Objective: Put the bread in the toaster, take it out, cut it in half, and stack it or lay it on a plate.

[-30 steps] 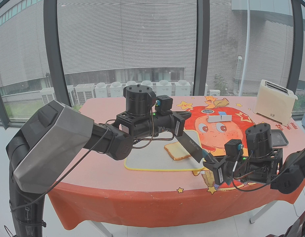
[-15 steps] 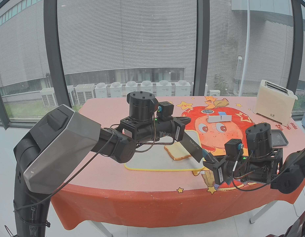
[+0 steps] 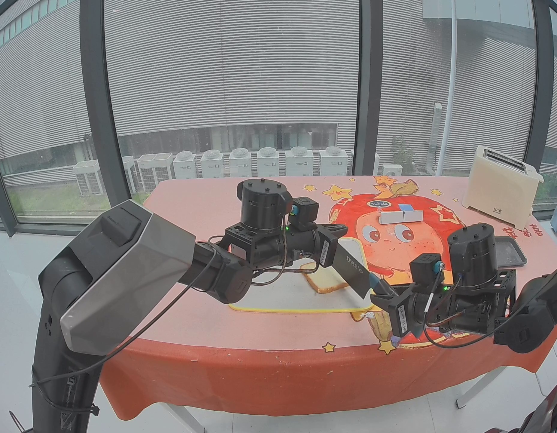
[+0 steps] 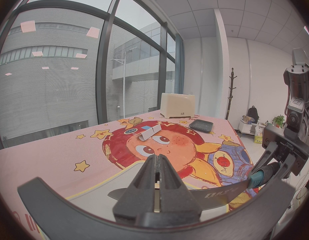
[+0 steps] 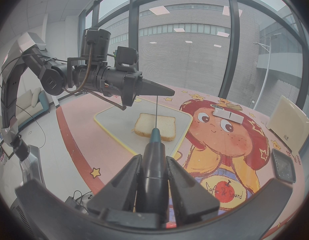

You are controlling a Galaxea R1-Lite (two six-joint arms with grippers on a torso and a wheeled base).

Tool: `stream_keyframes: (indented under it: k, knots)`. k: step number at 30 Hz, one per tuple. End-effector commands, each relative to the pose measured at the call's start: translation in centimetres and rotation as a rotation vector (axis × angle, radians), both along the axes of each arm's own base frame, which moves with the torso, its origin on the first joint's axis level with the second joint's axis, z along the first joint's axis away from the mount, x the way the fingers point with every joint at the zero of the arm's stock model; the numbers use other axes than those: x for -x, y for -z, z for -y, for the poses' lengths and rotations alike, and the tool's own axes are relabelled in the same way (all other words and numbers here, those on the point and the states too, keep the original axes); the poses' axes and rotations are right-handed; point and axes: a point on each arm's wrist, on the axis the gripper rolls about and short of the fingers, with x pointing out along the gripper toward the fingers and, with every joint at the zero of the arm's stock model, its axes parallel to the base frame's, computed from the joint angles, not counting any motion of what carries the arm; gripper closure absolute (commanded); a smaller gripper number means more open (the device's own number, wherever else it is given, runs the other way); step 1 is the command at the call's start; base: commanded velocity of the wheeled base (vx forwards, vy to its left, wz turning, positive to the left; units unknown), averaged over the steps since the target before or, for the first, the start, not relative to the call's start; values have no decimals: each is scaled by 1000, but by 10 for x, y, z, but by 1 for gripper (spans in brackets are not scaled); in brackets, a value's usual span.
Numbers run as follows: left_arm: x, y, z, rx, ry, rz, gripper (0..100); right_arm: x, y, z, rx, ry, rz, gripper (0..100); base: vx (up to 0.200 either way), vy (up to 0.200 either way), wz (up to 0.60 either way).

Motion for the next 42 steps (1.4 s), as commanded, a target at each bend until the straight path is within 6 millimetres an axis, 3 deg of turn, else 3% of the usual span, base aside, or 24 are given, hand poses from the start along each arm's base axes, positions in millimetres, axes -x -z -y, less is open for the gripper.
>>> stream_keyframes:
  k: [1, 42]
  knots:
    - [-3, 8, 2, -6, 1, -10, 100, -1, 0, 0, -2, 0, 4, 100, 0, 0, 0]
    - [-8, 34, 1, -28, -5, -45, 100, -9, 0, -3, -5, 6, 7, 100, 0, 0, 0]
